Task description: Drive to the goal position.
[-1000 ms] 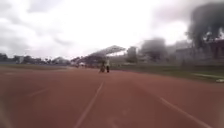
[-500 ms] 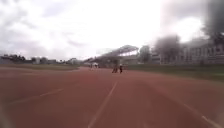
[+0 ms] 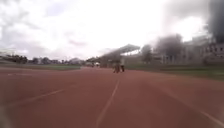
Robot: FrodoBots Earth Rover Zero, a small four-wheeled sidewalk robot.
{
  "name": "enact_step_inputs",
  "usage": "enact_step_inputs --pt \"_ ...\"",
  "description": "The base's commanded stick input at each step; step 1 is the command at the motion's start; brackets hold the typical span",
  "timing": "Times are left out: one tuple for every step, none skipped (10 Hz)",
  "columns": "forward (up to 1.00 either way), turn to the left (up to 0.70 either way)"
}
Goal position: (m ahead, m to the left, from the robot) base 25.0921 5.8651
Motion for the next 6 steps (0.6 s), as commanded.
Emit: enact_step_inputs --pt "0.7 0.0" --pt "0.7 0.0" --pt "0.7 0.0" --pt "0.7 0.0" --pt "0.7 0.0" --pt "0.7 0.0"
